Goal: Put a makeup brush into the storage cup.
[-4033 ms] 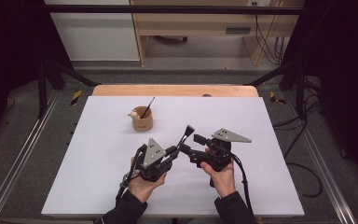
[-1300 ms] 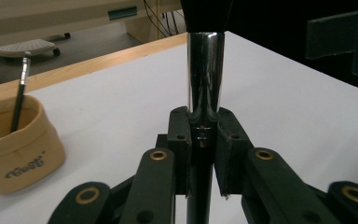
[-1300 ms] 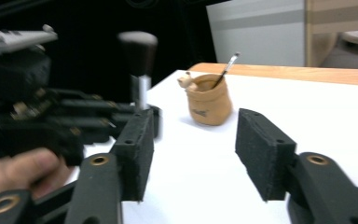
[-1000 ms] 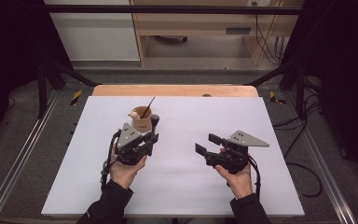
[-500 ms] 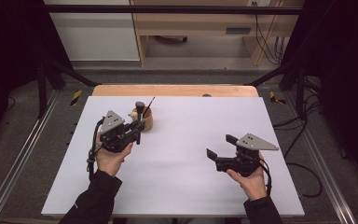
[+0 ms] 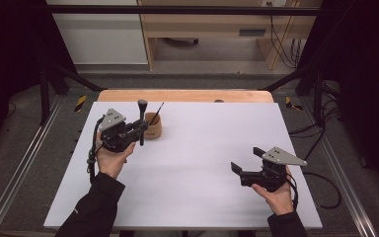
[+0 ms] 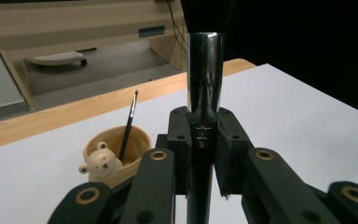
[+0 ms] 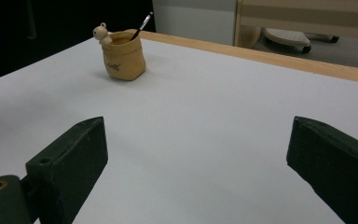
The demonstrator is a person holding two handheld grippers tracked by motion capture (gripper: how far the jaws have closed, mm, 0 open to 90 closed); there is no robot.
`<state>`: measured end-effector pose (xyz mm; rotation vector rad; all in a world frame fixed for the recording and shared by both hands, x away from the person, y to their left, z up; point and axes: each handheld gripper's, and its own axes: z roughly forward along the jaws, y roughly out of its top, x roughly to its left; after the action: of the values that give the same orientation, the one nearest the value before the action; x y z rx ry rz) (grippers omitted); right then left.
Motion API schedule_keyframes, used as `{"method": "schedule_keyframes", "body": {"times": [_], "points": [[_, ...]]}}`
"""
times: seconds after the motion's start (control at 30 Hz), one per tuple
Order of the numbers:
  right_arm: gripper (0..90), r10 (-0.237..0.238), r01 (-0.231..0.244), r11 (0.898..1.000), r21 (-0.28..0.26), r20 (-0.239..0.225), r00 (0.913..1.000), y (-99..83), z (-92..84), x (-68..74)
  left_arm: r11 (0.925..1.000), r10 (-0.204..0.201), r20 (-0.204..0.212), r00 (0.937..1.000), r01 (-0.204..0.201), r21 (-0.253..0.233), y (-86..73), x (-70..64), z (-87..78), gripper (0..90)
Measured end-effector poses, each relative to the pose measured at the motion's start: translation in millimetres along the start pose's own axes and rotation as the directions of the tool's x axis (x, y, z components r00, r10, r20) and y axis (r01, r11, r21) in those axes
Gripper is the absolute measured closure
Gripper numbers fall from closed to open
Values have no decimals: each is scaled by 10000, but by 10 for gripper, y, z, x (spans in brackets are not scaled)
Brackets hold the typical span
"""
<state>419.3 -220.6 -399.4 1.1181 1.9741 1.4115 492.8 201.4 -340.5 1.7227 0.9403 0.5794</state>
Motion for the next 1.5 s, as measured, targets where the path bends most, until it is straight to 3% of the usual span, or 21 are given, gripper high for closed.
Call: {"method": "schedule_keyframes", "body": {"times": [0.17,0.63,1.5], "points": [[50,77,-78,9999,95,128,9999,-58,-36,-43,10000,-48,-57,10000,48,-28,54,51,35,777],[51,182,-184,9998,66,266,9995,-102,-84,-84,9994,343,-328,9989,-341,69,173,113,255,777],[48,214,-216,9997,75,300,9993,-125,-128,-109,9987,267,-790,9965,-233,447,245,356,611,777]]}}
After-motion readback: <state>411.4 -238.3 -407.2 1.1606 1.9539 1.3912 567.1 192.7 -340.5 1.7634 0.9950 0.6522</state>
